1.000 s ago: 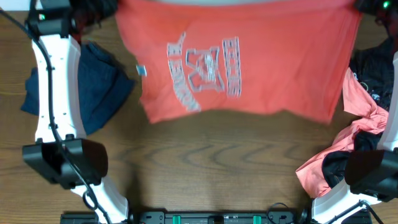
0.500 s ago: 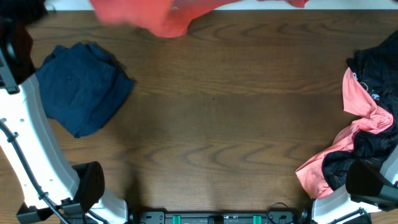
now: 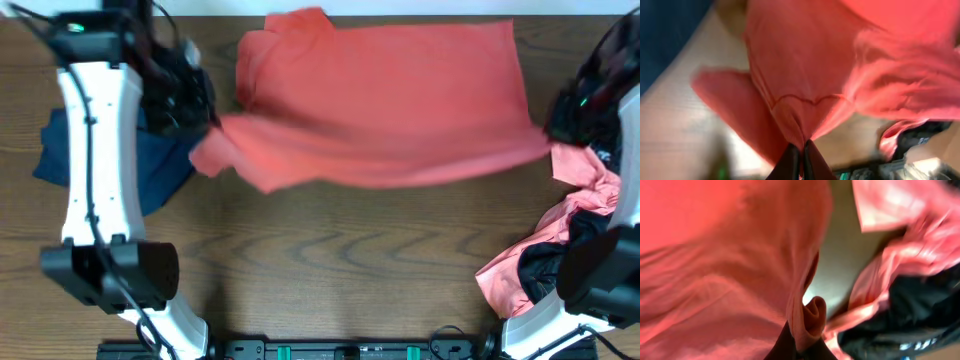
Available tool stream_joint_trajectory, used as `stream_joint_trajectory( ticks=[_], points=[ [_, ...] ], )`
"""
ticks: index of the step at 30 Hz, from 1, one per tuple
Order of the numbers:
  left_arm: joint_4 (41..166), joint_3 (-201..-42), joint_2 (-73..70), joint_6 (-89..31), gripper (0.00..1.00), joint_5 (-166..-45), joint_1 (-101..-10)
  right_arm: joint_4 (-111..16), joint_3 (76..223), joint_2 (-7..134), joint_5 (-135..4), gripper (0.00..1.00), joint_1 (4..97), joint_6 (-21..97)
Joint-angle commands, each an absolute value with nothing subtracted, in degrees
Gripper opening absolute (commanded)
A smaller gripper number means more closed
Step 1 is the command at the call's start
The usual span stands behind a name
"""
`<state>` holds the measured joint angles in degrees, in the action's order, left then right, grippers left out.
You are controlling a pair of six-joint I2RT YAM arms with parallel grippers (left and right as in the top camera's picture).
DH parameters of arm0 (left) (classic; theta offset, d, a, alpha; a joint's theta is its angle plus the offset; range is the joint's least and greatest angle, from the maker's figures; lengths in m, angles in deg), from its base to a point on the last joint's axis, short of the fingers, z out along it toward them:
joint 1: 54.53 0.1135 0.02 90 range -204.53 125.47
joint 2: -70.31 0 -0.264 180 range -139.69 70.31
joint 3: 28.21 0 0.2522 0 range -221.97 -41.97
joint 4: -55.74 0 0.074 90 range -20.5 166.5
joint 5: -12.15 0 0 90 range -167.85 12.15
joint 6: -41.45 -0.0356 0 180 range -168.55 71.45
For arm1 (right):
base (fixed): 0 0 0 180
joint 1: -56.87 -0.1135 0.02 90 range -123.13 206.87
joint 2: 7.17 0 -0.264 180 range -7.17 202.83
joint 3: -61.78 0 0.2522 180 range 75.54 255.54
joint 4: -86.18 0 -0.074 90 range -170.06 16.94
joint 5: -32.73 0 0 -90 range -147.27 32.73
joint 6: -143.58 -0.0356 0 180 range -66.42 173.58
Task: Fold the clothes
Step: 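Lay the stretched shirt flat on the table center with both grippers, then release the shirt corners and pull both grippers back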
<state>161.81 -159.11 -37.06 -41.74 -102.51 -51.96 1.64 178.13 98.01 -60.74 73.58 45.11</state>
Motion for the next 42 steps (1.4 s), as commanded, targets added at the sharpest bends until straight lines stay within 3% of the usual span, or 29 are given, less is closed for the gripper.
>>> stream_joint_trajectory(
  ticks=[1, 10, 16, 20, 28, 42],
  points=[
    [164.26, -148.84, -36.02, -43.59, 0.06, -98.34, -52.37, 1.13, 170.54, 97.88, -58.53, 0.01, 74.67, 45.89],
    [148.46, -113.45, -24.85, -38.98, 0.06, -93.16, -52.31, -1.18, 155.66, 97.40, -58.49, 0.01, 77.16, 45.50],
    [146.03, -99.51, -13.87, -33.74, 0.06, -93.16, -52.31, -4.48, 147.35, 95.41, -57.50, 0.01, 77.27, 44.82],
    [140.85, -98.94, -9.68, -32.56, 0.06, -93.25, -52.31, -9.36, 147.09, 95.35, -58.53, 0.01, 77.12, 44.84],
    [112.55, -99.05, -9.04, -29.56, 0.06, -99.74, -52.31, -31.02, 147.09, 95.37, -71.36, 0.01, 76.94, 44.80],
    [78.36, -99.05, -24.17, -16.89, 0.06, -103.00, -51.98, -54.65, 147.09, 96.20, -73.50, 0.01, 74.54, 42.46]
  ],
)
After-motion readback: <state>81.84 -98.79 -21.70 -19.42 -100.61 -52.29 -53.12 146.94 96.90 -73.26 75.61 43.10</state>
